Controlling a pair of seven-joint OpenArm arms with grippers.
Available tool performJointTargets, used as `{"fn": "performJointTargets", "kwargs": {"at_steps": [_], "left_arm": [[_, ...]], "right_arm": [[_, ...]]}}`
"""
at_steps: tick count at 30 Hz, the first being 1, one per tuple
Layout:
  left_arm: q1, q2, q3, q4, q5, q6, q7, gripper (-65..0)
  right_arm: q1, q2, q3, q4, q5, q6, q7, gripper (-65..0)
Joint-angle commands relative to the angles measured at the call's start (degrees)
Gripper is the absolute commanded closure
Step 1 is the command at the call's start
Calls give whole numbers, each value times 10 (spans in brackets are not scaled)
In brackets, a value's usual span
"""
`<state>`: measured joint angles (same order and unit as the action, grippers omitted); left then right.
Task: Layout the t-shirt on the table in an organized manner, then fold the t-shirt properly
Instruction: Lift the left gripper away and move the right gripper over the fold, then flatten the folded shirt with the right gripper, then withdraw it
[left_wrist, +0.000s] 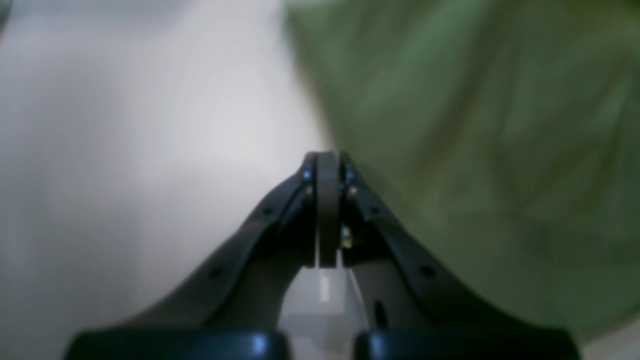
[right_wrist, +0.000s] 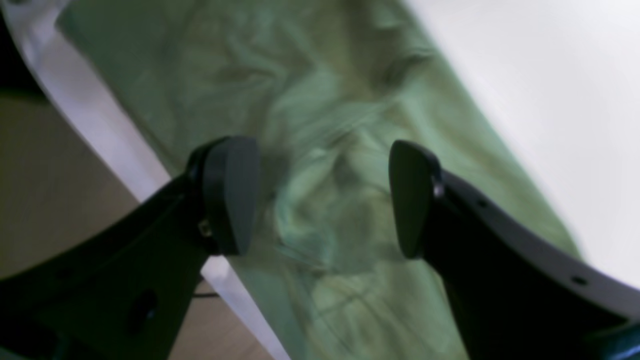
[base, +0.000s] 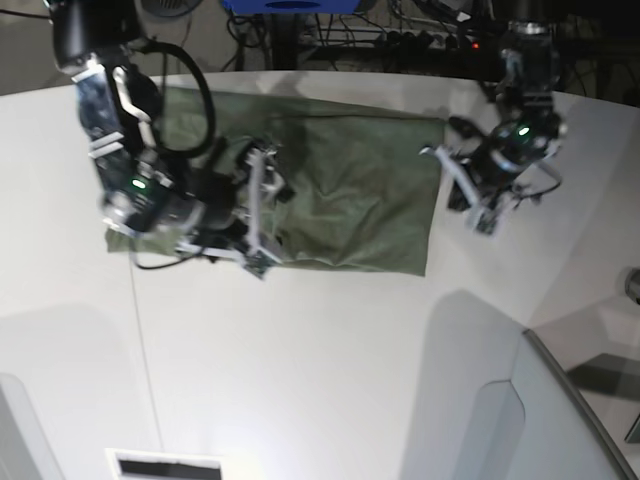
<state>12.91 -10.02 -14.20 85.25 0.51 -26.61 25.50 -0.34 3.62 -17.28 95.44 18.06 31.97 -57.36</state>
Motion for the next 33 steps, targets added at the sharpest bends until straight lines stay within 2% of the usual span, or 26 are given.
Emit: {"fn": "performJointTargets", "kwargs": {"at_steps": [1,6,8,10,13,17,23,33], "left_arm": [[15,-14,-27,10,-18,2,-14,0],[102,-65,-137,9,-181,-13,-14,0],[130,-72,-177,9,-236,-25,-14,0],[146,-67,-210,12,-260,-36,-14,0],[151,-57,-238,8,-261,-51,-14,0],[151,-45,-258,5,-260,-52,-14,0],[156,-44,-252,5,-260,-52,-14,0],[153,-44,-251,5,-260,-52,-14,0]], "right_arm": [[18,-16,-4,-14,10,1,10,-398],[62,-60,-5,-119,10,1,55,-405],[82,-74,-5,-162,10,1,73,-405],[105,-79,-3,-203,10,1,99,-405],[132,-79,-1,-249,10,-1,127,-405],[144,-77,40,-269,10,-48,137,-405],[168,-74,85,-304,10,-49,141,-405],[173,-80,88,-389,11,-49,192,-398]]}}
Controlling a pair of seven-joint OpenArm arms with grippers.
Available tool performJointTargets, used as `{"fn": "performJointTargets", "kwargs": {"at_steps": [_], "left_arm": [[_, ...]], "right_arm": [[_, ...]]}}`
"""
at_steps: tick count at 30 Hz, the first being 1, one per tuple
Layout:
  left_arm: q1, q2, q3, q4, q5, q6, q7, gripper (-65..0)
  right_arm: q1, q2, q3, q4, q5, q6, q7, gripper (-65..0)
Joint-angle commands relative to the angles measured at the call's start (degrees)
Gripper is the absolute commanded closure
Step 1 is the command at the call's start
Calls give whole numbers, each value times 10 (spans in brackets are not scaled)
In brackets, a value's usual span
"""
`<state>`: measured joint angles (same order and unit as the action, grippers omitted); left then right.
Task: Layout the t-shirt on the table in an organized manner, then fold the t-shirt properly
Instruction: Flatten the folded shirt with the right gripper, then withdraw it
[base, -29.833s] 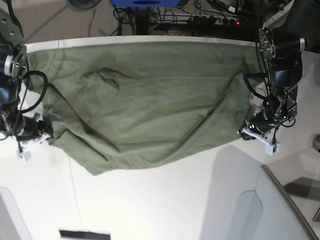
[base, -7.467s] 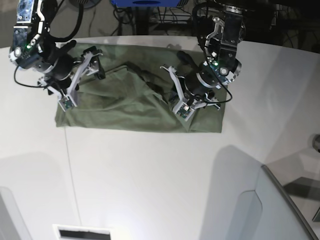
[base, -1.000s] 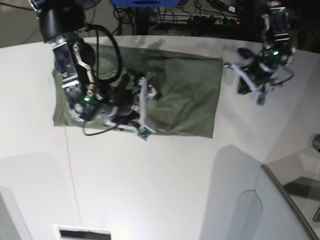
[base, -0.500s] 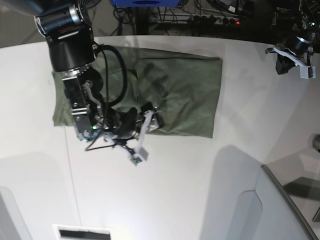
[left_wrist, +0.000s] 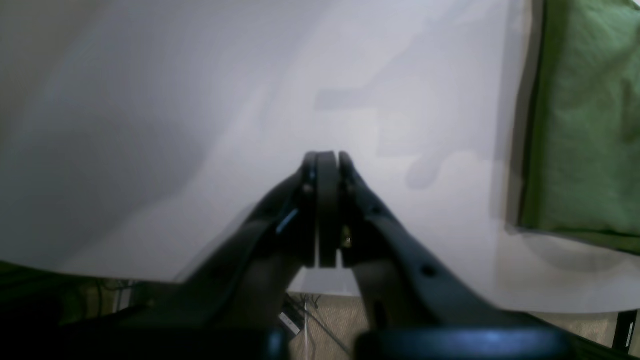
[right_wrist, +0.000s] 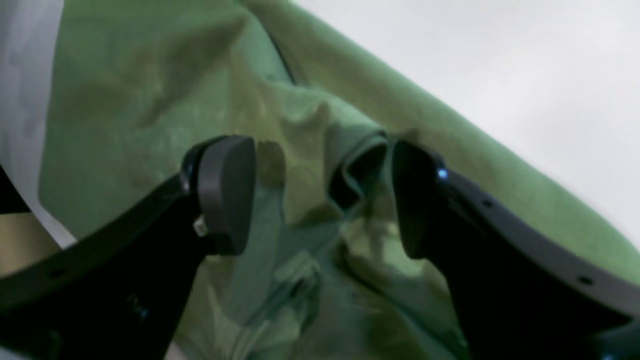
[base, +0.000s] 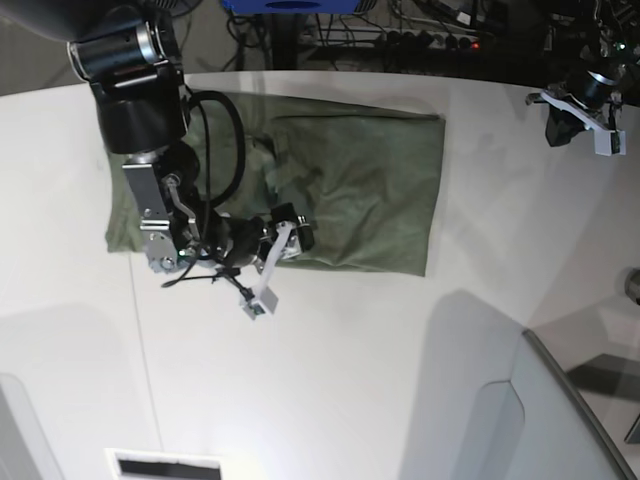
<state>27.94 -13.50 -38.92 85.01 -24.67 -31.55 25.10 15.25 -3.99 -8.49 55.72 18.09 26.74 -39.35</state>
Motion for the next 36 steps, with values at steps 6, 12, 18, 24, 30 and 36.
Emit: {"fn": "performJointTargets", "kwargs": {"at_steps": [6,12,18,24,30,36], "left_arm": [[1,-9,-3,-4,-8,-2,-10,0],[-6,-11,26,-19,-8,-2,-10,0],[-6,-9,25,-20,-8,-2,-10,0],[-6,-11,25,-21,-8,-2,-10,0],[-15,-10,25,-21,-8,-2,-10,0],[-22,-10,25,-22,-8,-2,-7,0]], "right_arm": [[16,-4,4,7,11,3,11,-176],[11,-1,4,8,11,0,9,-11],[-3,1,5,9,11,-3,10,-8],[-4,-1,57,9,11,-28,9,-8],[-2,1,61,9,11,-32,12,-15],[-1,1,61,9,11,-49,10,-74]]}}
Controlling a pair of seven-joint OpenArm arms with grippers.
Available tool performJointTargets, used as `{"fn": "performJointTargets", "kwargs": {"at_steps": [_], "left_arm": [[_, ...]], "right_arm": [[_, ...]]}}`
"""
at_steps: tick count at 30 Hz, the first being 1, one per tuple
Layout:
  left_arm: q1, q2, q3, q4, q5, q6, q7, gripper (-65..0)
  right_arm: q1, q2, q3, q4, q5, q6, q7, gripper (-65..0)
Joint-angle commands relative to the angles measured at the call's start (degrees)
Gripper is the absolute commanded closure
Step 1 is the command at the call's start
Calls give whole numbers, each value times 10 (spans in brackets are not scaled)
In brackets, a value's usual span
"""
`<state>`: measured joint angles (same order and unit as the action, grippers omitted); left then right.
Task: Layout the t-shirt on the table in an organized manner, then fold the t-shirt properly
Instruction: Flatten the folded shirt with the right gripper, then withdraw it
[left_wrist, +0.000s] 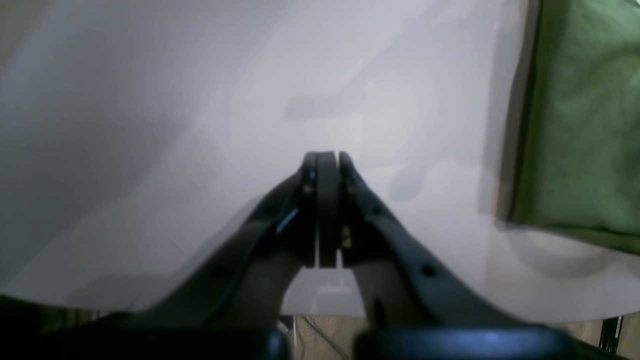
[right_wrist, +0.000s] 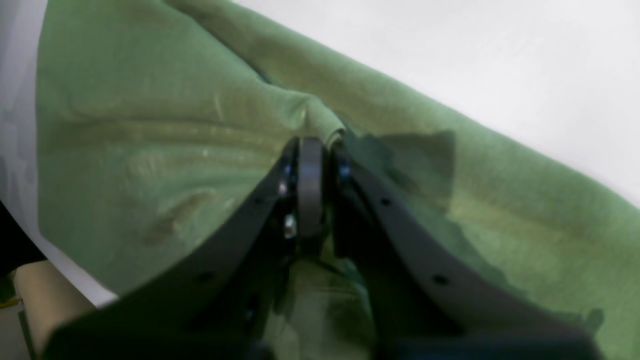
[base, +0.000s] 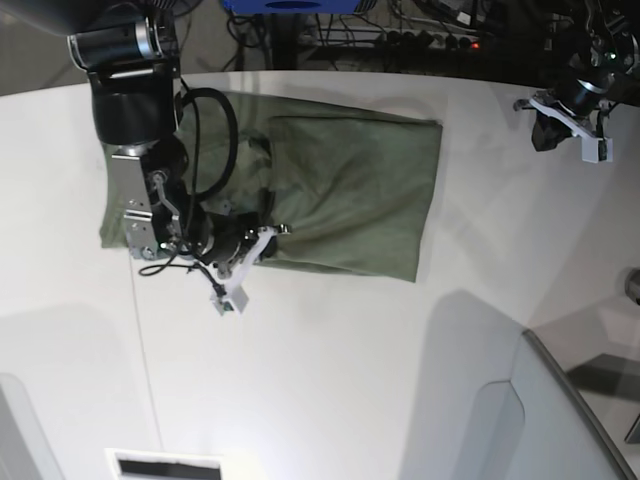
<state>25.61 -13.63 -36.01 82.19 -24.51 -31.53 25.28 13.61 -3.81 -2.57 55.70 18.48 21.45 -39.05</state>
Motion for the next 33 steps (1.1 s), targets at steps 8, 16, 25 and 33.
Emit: {"fn": "performJointTargets", "kwargs": {"at_steps": [8,16,25,33], "left_arm": [[1,-8,-4,7,-9,-3,-9,0],[0,-21,64,7,-9,-3,-11,0],[-25,-16,87,8,-9,-1,-11,0],[-24,-19,85,7,-9,-1,-11,0]], "right_arm": [[-21,1,-2,124,5,-83,9,-347],[-144,33,-51,375,6,-36,-22,-347],[-157,4,-93,294,7,23,-50,-33],[-145,3,-17,218,7,24,-50,-39]]}}
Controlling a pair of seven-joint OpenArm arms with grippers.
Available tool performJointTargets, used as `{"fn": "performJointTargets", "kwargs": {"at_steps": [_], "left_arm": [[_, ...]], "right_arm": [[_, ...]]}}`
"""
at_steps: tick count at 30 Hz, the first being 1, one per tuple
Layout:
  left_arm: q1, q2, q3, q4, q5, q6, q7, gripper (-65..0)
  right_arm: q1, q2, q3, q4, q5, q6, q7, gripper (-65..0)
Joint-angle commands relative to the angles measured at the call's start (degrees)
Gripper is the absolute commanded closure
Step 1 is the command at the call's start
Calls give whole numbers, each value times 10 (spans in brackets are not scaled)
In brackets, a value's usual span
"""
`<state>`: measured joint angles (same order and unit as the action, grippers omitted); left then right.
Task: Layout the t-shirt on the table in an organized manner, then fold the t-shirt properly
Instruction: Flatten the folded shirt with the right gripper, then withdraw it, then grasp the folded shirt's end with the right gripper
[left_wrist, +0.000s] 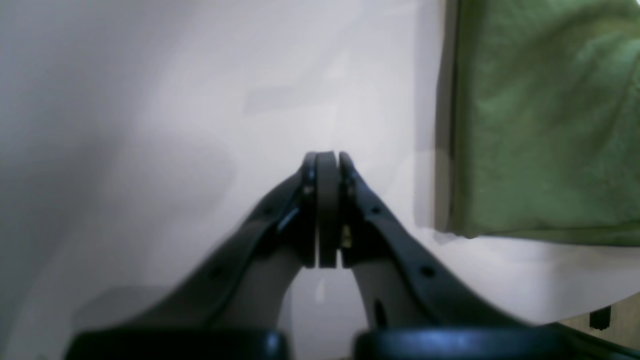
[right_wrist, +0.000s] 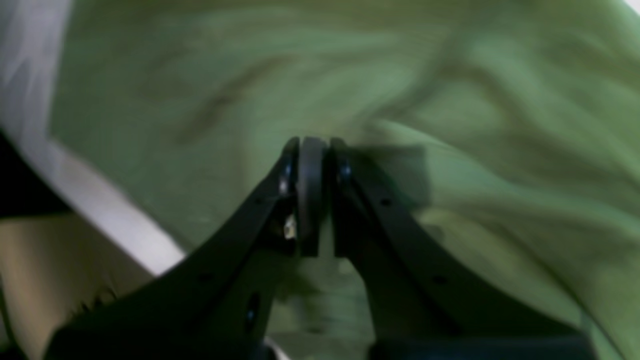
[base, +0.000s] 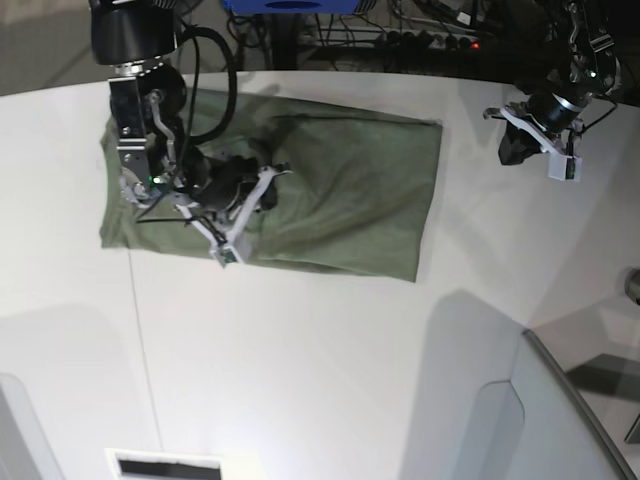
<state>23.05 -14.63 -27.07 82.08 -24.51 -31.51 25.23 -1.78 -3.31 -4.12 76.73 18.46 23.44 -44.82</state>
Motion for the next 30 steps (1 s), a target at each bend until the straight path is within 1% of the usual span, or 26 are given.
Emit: {"fn": "performJointTargets", "kwargs": {"at_steps": [1,5,7,8,11,12,13,14,15,17,18,20,21,22,23,25,28,30], "left_arm": [[1,-9,-4,8,-9,-1,-10,0],[-1,-9,-3,8,-9,-1,-10,0],[-1,-9,-3,8,-9,-1,-10,0],[-1,-9,-3,8,-9,-1,-10,0],[-1,-10,-6,8,-9,-1,-10,0],[-1,-10,-8,8,-9,-1,-10,0],[-1,-10,-8,8,-9,-1,-10,0],[0,-10,-8,8,-9,-1,-10,0],[1,-10,-8,8,-9,-1,-10,0],[2,-10,-8,8,-9,-1,-10,0],[2,-10,-8,8,-9,-1,-10,0],[2,-10,-8,8,-9,-1,-10,0],[2,-10,-8,8,-9,-1,-10,0],[2,-10,-8,8,-9,-1,-10,0],[1,-10,-8,8,-9,-1,-10,0],[1,-10,-6,8,-9,-1,-10,0],[0,-10,-4,8,-9,-1,-10,0],[0,-10,-4,8,-9,-1,-10,0]], "right_arm": [[9,-2,8,3,8,4,8,-39],[7,-2,28,3,8,2,4,-41],[6,-2,28,25,8,2,-5,-42],[2,-2,28,51,8,2,-20,-42],[-13,-1,34,179,8,2,-64,-45],[-20,-1,50,224,8,2,-74,-48],[-23,-2,73,263,8,2,-84,-68],[-24,-2,95,290,8,2,-94,-111],[-23,-2,118,304,8,3,-105,-171],[-16,-2,180,310,8,3,-125,-354],[-13,-2,216,306,8,4,-132,-467],[-9,-2,287,287,10,6,-138,-650],[-9,1,323,271,20,12,-135,-650],[-8,5,355,250,38,28,-138,-650],[-5,21,386,223,60,52,-139,-650],[4,57,427,152,93,96,-139,-650],[25,116,443,0,124,133,-133,-650],[41,143,446,-83,139,150,-132,-650]]}}
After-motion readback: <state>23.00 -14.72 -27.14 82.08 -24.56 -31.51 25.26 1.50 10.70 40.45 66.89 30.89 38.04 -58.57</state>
